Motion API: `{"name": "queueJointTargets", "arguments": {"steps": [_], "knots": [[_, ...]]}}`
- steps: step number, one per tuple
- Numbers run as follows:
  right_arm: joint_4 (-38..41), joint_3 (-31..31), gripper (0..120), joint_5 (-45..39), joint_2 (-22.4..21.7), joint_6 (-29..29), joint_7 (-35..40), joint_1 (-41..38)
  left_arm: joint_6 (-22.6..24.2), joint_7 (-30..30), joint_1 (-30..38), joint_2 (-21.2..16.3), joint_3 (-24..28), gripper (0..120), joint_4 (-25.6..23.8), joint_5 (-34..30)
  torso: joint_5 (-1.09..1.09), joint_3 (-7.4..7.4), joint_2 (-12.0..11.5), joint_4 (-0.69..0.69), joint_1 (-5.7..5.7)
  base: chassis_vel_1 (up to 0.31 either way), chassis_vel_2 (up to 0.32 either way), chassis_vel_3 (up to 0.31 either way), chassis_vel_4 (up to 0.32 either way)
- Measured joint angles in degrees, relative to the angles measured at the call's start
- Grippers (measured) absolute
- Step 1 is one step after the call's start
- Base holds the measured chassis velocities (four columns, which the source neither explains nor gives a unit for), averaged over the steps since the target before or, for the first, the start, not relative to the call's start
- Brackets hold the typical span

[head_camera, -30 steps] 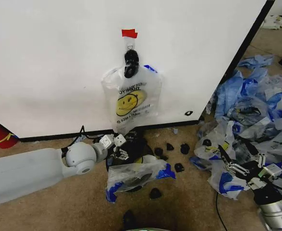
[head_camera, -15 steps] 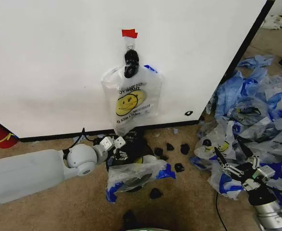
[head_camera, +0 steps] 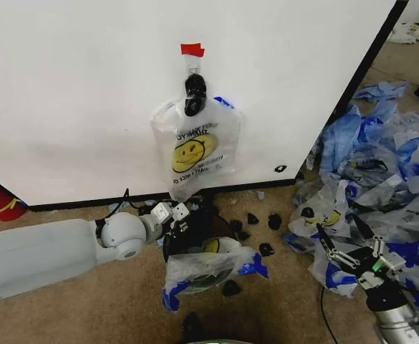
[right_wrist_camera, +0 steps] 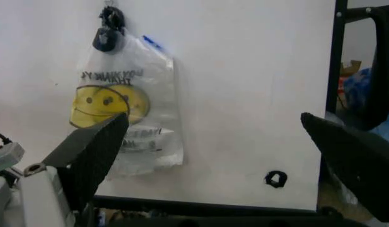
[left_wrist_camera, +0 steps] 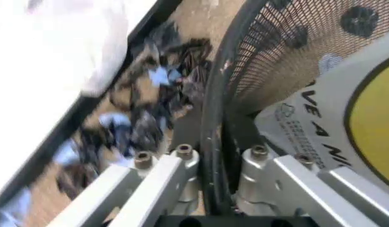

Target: Pick up the garbage bag from the wall and place it over the trash bin.

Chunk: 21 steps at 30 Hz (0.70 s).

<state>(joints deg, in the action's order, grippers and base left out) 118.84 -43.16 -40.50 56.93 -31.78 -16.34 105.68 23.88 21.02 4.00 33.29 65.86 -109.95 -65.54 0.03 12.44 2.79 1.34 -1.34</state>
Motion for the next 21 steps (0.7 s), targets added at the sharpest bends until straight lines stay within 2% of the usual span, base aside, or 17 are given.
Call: {"name": "queueJointTargets", "arguments": {"steps": [3, 6, 9, 14, 15, 21], "knots": [[-0.36, 0.93, 100, 0.24, -0.13, 0.0, 0.01, -0.55, 0.84, 1.94, -3.24, -1.25, -2.86, 0, -1.11, -2.59, 0.02, 0.0, 0.0, -0.01, 0.0, 0.0, 0.0, 0.0, 0.0], [-1.03, 2.4, 100, 0.68, -0.39, 0.0, 0.02, -1.39, 1.31, 3.82, -7.17, -2.7, -6.41, 0, -2.18, -5.01, 0.02, 0.0, 0.0, 0.01, 0.0, 0.0, 0.0, 0.0, 0.0], [-1.23, 2.99, 100, 0.74, -0.58, 0.01, 0.03, -1.88, 1.6, 5.58, -9.54, -3.01, -9.03, 0, -2.95, -7.29, 0.05, 0.01, 0.0, 0.01, 0.0, 0.0, 0.0, 0.0, 0.0], [-1.72, 3.79, 100, 0.71, -1.27, 0.06, 0.07, -2.71, 2.38, 11.5, -15.88, -2.43, -17.55, 0, -4.98, -13.7, 0.03, 0.02, 0.0, 0.04, -0.01, 0.0, 0.0, 0.0, 0.0], [-1.72, 3.79, 100, 0.71, -1.27, 0.06, 0.07, -2.71, 2.38, 11.5, -15.88, -2.43, -17.55, 0, -4.98, -13.7, 0.03, 0.02, 0.0, 0.04, -0.01, 0.0, 0.0, 0.0, 0.0], [-2.31, 4.16, 100, 0.44, -1.83, 0.08, 0.05, -3.24, 1.5, 19.98, -24.75, -2.81, -29.91, 0, -9.92, -21.72, 0.02, 0.02, 0.0, 0.01, -0.01, 0.0, 0.0, 0.0, 0.0]]}}
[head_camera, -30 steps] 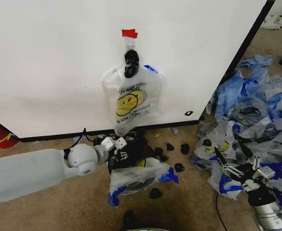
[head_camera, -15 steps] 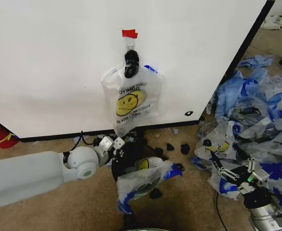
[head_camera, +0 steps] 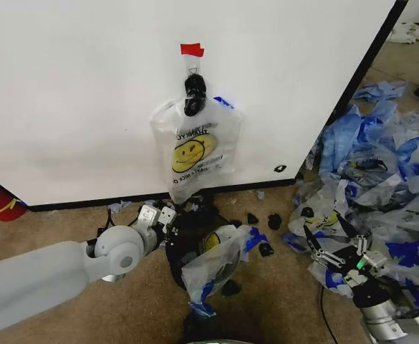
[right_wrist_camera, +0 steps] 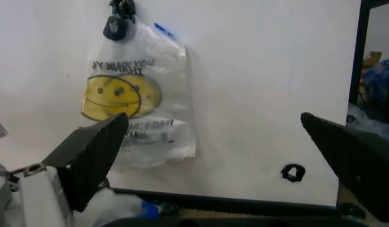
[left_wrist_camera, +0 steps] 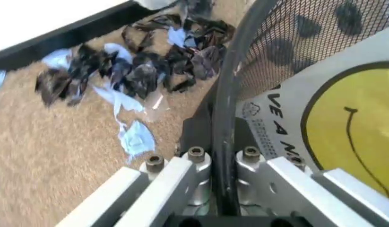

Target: Pick up the garbage bag from the wall and place it over the trash bin.

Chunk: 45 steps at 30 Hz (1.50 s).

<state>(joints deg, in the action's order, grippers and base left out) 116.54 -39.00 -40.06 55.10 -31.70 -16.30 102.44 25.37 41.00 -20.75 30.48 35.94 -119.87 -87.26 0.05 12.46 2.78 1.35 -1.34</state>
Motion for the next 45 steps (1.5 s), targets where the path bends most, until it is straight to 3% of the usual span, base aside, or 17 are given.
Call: {"name": "queueJointTargets", "arguments": {"steps": [9, 11, 15, 22, 33, 45], "knots": [[-0.45, 1.03, 100, -0.14, -0.34, 0.05, -0.03, -0.96, -1.52, 7.5, -10.05, -1.47, -12.71, 0, -5.19, -11.86, 0.0, 0.0, 0.0, 0.0, 0.0, 0.0, 0.0, 0.0, 0.0], [-0.47, 1.29, 100, -0.14, -0.36, 0.1, -0.02, -1.2, -2.95, 9.12, -14.41, -1.84, -17.81, 0, -6.78, -13.43, 0.0, 0.0, 0.0, 0.0, 0.0, 0.0, 0.0, 0.0, 0.0], [-0.76, 1.89, 100, -0.09, -0.41, 0.17, -0.03, -1.52, -4.6, 10.01, -24.35, -1.53, -28.79, 0, -8.45, -13.64, 0.0, -0.01, 0.0, 0.0, 0.0, 0.0, 0.0, 0.0, 0.0], [-1.02, 2.29, 100, -0.15, -1.3, 0.32, 0.01, -2.07, -6.77, 11.23, -36.64, -0.1, -37.84, 0, -9.27, -10.79, -0.01, -0.01, 0.0, -0.01, 0.0, 0.0, 0.0, 0.0, 0.0], [-2.19, 3.45, 100, -0.15, -1.49, 0.24, -0.36, -2.96, -13.36, 22.45, -39.8, 4.24, -38.9, 0, -11.98, -10.4, -0.01, -0.01, 0.0, 0.02, 0.0, 0.0, 0.0, 0.0, 0.0], [-2.9, 5.29, 100, -0.2, -2.67, 0.56, -0.06, -5.96, -17.86, 26.42, -42.62, 6.24, -37.76, 0, -11.11, -5.78, 0.02, -0.01, 0.0, 0.0, 0.0, 0.0, 0.0, 0.0, 0.0]]}}
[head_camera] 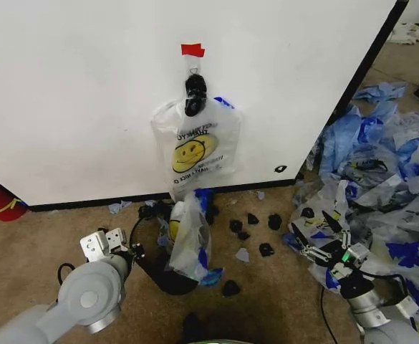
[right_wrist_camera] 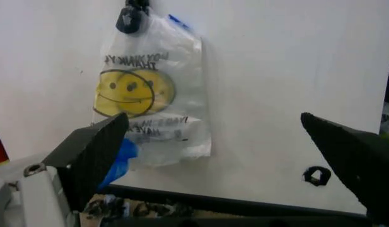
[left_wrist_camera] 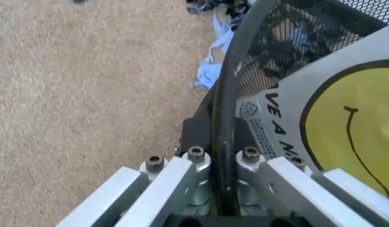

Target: Pick up the garbage bag from the wall and place it over the trash bin.

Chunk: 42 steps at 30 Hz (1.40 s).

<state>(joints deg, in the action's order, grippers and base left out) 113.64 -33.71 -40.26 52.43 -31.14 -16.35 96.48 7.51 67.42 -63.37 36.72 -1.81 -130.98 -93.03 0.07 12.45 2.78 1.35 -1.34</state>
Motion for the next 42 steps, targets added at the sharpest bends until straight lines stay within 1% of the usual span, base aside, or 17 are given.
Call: {"name": "queueJointTargets", "arguments": {"steps": [8, 17, 21, 22, 24, 28, 29, 30, 31, 32, 33, 34, 36, 37, 39, 41, 42], "knots": [[0.11, -0.39, 100, 0.27, 0.78, 0.03, 0.05, 0.78, -0.99, -0.04, -0.9, 1.72, 0.42, 0, 0.7, 0.95, -0.02, 0.0, 0.0, 0.01, 0.0, 0.0, 0.0, 0.0, 0.0], [0.33, -0.77, 100, 0.53, 1.01, -0.05, -0.09, 1.3, -0.77, -1.2, -5.17, 4.84, -0.26, 0, 1.72, 5.1, -0.02, 0.0, 0.0, 0.01, 0.0, 0.0, 0.0, 0.0, 0.0], [0.36, -0.85, 100, 0.61, 1.02, -0.04, -0.29, 1.34, -0.26, -1.37, -8.25, 6.05, -1.51, 15, 1.35, 6.31, -0.02, 0.0, 0.0, 0.01, 0.0, 0.0, 0.0, 0.0, 0.0], [0.36, -0.85, 100, 0.61, 1.02, -0.04, -0.29, 1.34, -0.26, -1.37, -8.25, 6.05, -1.51, 15, 1.35, 6.31, -0.02, 0.0, 0.0, 0.01, 0.0, 0.0, 0.0, 0.0, 0.0], [0.35, -0.69, 100, 0.74, 1.04, -0.04, -0.49, 1.33, 0.42, -1.73, -9.28, 6.8, -1.77, 24, 0.5, 6.38, -0.03, 0.0, 0.0, -0.01, 0.0, 0.0, 0.0, 0.0, 0.0], [0.28, -0.49, 100, 0.83, 1.04, -0.04, -0.61, 1.09, 0.45, -1.88, -9.52, 7.48, -3.08, 39, -0.44, 6.95, -0.01, 0.0, 0.0, 0.01, 0.0, 0.0, 0.0, 0.0, 0.0], [0.27, -0.49, 100, 0.83, 1.04, -0.04, -0.64, 1.07, 0.45, -1.87, -9.65, 7.24, -3.56, 43, -0.92, 6.98, -0.01, 0.0, 0.0, 0.01, 0.0, 0.0, 0.0, 0.0, 0.0], [0.27, -0.49, 100, 0.83, 1.04, -0.04, -0.64, 1.07, 0.45, -1.87, -9.65, 7.24, -3.56, 43, -0.92, 6.98, -0.01, 0.0, 0.0, 0.01, 0.0, 0.0, 0.0, 0.0, 0.0], [0.25, -0.49, 100, 0.81, 1.04, -0.03, -0.74, 1.06, 0.45, -1.86, -9.76, 6.96, -3.96, 48, -1.31, 6.99, -0.01, 0.0, 0.0, 0.01, 0.0, 0.0, 0.0, 0.0, 0.0], [0.24, -0.49, 100, 0.75, 1.04, 0.0, -0.84, 1.07, 0.45, -1.86, -9.87, 6.56, -4.46, 49, -1.76, 7.03, -0.02, 0.0, 0.0, 0.01, 0.0, 0.0, 0.0, 0.0, 0.0], [0.24, -0.45, 100, 0.57, 1.03, 0.15, -1.08, 1.14, 0.46, -1.85, -9.96, 5.93, -5.27, 55, -2.4, 7.13, -0.02, 0.0, 0.0, 0.0, 0.0, 0.0, 0.0, 0.0, 0.0], [0.28, -0.02, 100, -0.23, 0.84, 0.46, -1.33, 1.38, 0.47, -1.81, -9.82, 4.95, -6.49, 60, -3.19, 7.14, 0.0, 0.0, 0.0, 0.01, 0.0, 0.0, 0.0, 0.0, 0.0], [0.96, 1.23, 100, -2.5, -0.15, 1.24, -1.66, 2.09, 0.45, -1.77, -8.84, 3.08, -8.26, 69, -4.17, 7.14, -0.04, 0.0, 0.0, 0.01, 0.0, 0.0, 0.0, 0.0, 0.0], [0.96, 1.23, 100, -2.5, -0.15, 1.24, -1.66, 2.09, 0.45, -1.77, -8.84, 3.08, -8.26, 69, -4.17, 7.14, -0.04, 0.0, 0.0, 0.01, 0.0, 0.0, 0.0, 0.0, 0.0], [2.16, 2.73, 100, -5.76, -1.86, 2.43, -1.43, 2.48, 0.34, -2.54, -7.57, 1.36, -9.42, 77, -4.7, 7.59, 0.0, 0.0, 0.0, 0.02, 0.0, 0.0, 0.0, 0.0, 0.0], [4.12, 4.82, 100, -9.77, -4.29, 4.88, 0.3, 2.77, -0.55, -5.17, -6.53, -0.25, -9.92, 86, -4.22, 9.95, -0.04, 0.0, 0.0, 0.01, 0.0, 0.0, 0.0, 0.0, 0.0], [5.13, 5.84, 100, -11.76, -5.89, 6.36, 1.08, 2.88, -1.27, -6.86, -6.18, -0.91, -10.09, 90, -3.63, 11.16, -0.01, 0.0, 0.0, 0.0, 0.0, 0.0, 0.0, 0.0, 0.0]]}}
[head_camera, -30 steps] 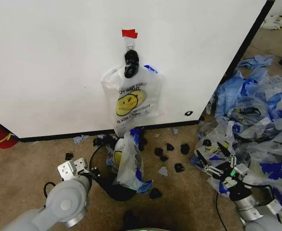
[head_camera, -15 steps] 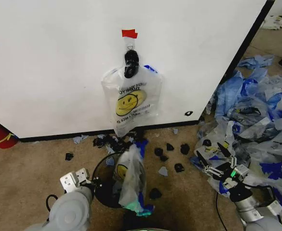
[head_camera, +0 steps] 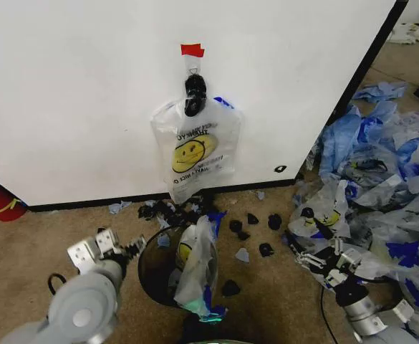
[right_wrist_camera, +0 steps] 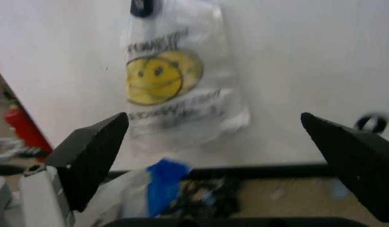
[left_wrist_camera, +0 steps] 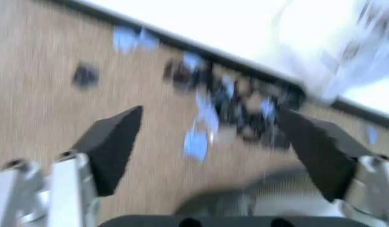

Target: Pick up the garbage bag from the wall and place it over the trash bin.

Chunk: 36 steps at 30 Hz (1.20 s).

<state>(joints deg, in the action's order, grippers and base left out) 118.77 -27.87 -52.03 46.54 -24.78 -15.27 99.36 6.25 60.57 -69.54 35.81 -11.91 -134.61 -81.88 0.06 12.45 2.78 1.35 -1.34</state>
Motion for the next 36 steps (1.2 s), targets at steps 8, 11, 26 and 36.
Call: {"name": "queueJointTargets", "arguments": {"steps": [8, 11, 26, 36], "knots": [[5.32, 7.81, 100, -6.65, -8.99, 6.68, 6.65, -2.01, -3.81, -11.15, 1.44, -2.85, -1.41, 100, 3.6, 5.7, 0.01, 0.0, 0.0, 0.02, 0.0, 0.0, 0.0, 0.0, 0.0], [5.96, 12.89, 100, -8.03, -12.52, 7.88, 10.18, -5.66, -5.22, -13.88, 1.68, -3.33, -1.8, 100, 5.4, 8.41, 0.0, 0.0, 0.0, 0.01, 0.0, 0.0, 0.0, 0.0, 0.0], [7.01, 34.62, 100, -10.47, -19.7, 16.07, 24.93, -23.31, -2.4, -32.84, 1.43, -9.04, -2.05, 100, 10.17, 13.12, -0.01, 0.0, 0.0, -0.01, 0.0, 0.0, 0.0, 0.0, 0.0], [10.17, 43.5, 100, -13.91, -18.42, 21.6, 31.13, -33.71, 3.06, -37.45, 0.84, -12.63, -3.02, 100, 10.21, 11.84, -0.02, 0.0, 0.0, 0.01, 0.0, 0.0, 0.0, 0.0, 0.0]]}}
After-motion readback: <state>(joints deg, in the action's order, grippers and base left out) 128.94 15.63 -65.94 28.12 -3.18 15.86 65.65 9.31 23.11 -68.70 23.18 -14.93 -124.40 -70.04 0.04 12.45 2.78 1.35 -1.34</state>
